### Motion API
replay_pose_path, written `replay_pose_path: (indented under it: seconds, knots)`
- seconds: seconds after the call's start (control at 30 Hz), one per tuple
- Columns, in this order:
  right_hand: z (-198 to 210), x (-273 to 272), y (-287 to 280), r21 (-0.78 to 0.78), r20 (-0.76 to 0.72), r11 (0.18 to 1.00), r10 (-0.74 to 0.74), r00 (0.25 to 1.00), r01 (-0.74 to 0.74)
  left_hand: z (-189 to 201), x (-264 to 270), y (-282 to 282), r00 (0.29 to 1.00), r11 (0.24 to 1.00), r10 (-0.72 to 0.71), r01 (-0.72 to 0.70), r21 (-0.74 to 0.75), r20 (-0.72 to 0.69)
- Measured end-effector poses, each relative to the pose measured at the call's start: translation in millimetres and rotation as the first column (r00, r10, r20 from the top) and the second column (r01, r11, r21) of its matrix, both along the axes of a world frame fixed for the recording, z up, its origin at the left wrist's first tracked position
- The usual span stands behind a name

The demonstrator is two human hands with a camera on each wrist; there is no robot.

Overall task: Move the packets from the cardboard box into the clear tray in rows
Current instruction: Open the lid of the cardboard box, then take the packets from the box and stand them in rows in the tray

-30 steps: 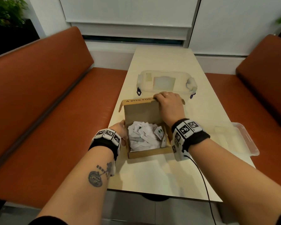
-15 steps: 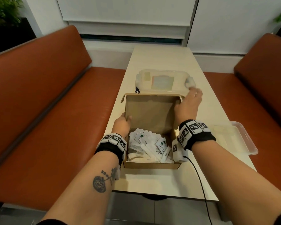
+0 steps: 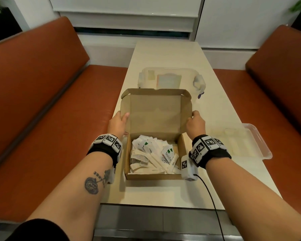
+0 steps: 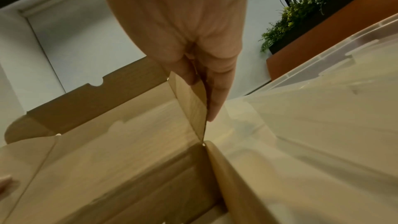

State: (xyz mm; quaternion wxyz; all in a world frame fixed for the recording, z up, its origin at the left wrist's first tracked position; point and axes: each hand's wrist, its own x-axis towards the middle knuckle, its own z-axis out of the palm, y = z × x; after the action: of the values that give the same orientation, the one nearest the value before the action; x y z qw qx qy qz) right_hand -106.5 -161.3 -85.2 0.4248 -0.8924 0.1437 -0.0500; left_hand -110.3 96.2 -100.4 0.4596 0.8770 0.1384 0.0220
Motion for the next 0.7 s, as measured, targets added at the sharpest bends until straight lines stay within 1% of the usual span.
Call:
replay_pose_path:
  seconds: [0.07,0.13,0.27,0.33,0.43,0.5,0.6,0.7]
  knots:
    - [-2.9,-0.6,-2.1,-0.002,-0.018,1.0,-0.001,1.0,0.001,0.8,0.8,2.2,0.999,1.0,-0.027,0.027,-0.002,-0.035]
    - [-5.4,-1.5,-3.1,0.001,-0.037,1.0,0.001,0.999,-0.001,1.2,1.3,4.4,0.998,0.998,-0.041,0.039,-0.044,-0.055]
    - [-6.6,-2.0,-4.0,-0.005,-0.046,1.0,0.006,0.999,-0.007,1.8,1.5,6.2,0.997,0.997,-0.059,0.056,-0.06,-0.044]
    - [-5.5,-2.2,-4.4,-0.008,-0.044,1.0,0.002,0.999,-0.002,3.1,0.4,5.1,0.998,0.995,-0.054,0.05,-0.091,-0.044]
    - [-3.3,-3.8,-4.1,-0.012,-0.053,1.0,-0.001,0.999,0.0,4.8,-1.6,2.7,0.997,0.996,-0.069,0.067,-0.067,-0.037]
    - [-1.6,-4.5,-3.3,-0.025,-0.062,1.0,0.0,0.998,-0.001,5.1,-4.1,0.9,0.998,0.995,-0.053,0.05,-0.087,-0.029]
    - [2.0,-5.8,-2.1,-0.055,-0.067,0.998,-0.036,0.997,0.032,2.4,-9.3,0.3,1.0,0.991,0.023,-0.023,-0.13,0.0]
    - [9.1,-11.2,-2.4,-0.155,-0.089,0.984,-0.105,0.99,0.091,-4.2,-17.0,1.6,0.997,0.991,0.046,-0.039,-0.125,0.054]
